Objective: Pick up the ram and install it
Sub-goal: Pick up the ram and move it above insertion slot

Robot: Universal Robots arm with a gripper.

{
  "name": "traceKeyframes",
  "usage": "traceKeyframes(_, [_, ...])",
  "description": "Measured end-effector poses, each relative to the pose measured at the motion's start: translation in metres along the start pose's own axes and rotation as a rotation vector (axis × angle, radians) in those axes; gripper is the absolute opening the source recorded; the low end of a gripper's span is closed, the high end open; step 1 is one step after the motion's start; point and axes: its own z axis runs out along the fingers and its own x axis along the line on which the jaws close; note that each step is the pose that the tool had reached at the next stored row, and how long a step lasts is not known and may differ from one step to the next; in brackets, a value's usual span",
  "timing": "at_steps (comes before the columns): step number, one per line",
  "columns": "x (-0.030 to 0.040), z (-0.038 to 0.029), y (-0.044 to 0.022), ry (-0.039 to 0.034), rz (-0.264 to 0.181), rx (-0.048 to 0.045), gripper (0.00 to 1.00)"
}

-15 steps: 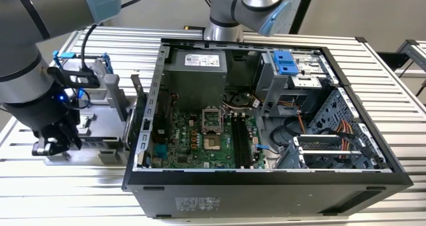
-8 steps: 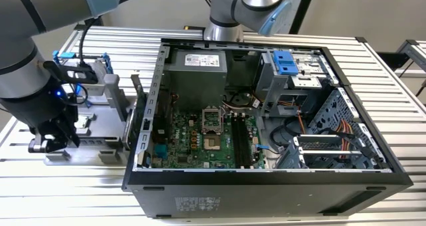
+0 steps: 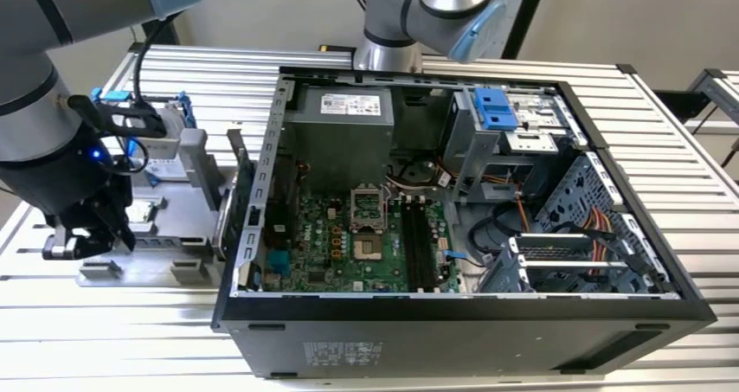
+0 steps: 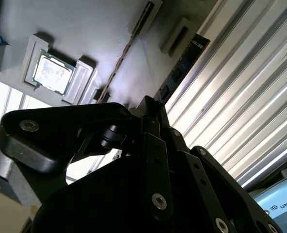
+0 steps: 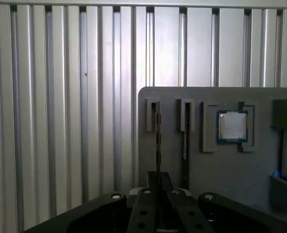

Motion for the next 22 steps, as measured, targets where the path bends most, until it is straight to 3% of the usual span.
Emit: traceKeyframes(22, [-0.0006, -0.0239, 0.0008, 0.0, 0.0, 0.0005, 0.0])
